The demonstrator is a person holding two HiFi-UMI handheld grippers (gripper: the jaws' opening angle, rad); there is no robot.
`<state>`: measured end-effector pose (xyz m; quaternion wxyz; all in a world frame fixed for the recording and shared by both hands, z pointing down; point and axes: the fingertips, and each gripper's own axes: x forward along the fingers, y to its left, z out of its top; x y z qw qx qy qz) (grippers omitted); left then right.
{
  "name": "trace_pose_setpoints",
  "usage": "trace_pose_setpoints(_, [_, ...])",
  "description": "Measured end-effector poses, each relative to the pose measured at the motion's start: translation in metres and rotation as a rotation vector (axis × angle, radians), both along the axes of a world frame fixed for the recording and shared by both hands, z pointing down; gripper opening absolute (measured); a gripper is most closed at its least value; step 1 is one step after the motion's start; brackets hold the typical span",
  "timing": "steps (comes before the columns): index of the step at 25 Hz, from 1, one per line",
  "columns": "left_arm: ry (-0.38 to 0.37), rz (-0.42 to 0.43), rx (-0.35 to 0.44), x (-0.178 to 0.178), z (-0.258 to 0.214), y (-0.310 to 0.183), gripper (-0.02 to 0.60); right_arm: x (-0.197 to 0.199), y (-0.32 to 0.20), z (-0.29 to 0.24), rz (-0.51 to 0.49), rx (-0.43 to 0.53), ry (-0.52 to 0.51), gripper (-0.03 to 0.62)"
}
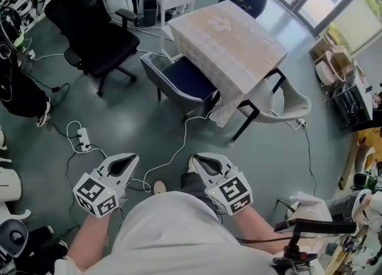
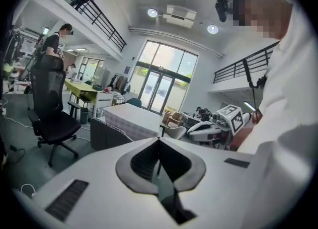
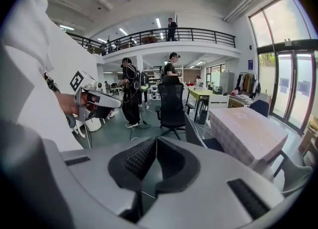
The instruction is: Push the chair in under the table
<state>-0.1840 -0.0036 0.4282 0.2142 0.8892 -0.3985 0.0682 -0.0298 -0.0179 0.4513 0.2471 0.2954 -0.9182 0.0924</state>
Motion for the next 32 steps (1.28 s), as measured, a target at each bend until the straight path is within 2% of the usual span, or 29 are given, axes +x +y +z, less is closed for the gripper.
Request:
trace_pose_setpoints(9, [-0.006, 0.057, 0.011, 0.015, -0.013, 0.018, 0.011, -0.012, 0.012, -0.020, -0.016, 0.031, -0.009, 0.014])
trace_pose_setpoints(16, [0.004, 0.064, 0.001, 0.017, -0.016, 0.023, 0.011, -0.020, 0.027, -0.024, -0.025, 0.033, -0.019, 0.014])
trace_pose_setpoints(32, [0.002, 0.118, -0.013, 0.042, -0.004, 0.031, 0.011, -0.005, 0.042, -0.019, -0.003, 0.039, -0.008, 0.014])
